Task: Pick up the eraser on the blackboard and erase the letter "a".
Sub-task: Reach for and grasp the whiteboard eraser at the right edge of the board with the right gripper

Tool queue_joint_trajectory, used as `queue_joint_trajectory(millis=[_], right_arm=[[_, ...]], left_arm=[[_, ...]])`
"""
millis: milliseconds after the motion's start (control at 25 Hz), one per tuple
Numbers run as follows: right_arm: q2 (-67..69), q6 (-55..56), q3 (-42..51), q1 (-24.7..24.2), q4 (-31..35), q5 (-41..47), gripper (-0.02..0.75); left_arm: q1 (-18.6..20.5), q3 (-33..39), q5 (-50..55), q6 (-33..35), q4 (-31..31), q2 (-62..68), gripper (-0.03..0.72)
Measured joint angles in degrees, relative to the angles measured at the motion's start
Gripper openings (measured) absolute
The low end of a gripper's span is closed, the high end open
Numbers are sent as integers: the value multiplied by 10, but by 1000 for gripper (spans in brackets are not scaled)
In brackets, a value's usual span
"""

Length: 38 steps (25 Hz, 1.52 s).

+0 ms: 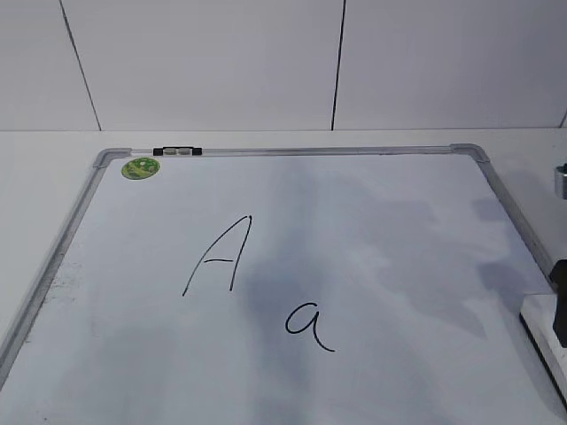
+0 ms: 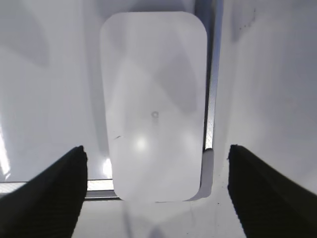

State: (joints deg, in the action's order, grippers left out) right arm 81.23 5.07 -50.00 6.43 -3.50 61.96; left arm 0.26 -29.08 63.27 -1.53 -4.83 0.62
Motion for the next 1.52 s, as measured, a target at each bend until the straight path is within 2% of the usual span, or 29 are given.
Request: queue_joint_trajectory(millis=[880,1520], right_arm=[[72,8,-2,-10,22,-6,677],[74,36,-3,-10,-1,-28,676]], left_arm=[[0,0,0,0,0,0,235],[0,0,0,0,0,0,235]])
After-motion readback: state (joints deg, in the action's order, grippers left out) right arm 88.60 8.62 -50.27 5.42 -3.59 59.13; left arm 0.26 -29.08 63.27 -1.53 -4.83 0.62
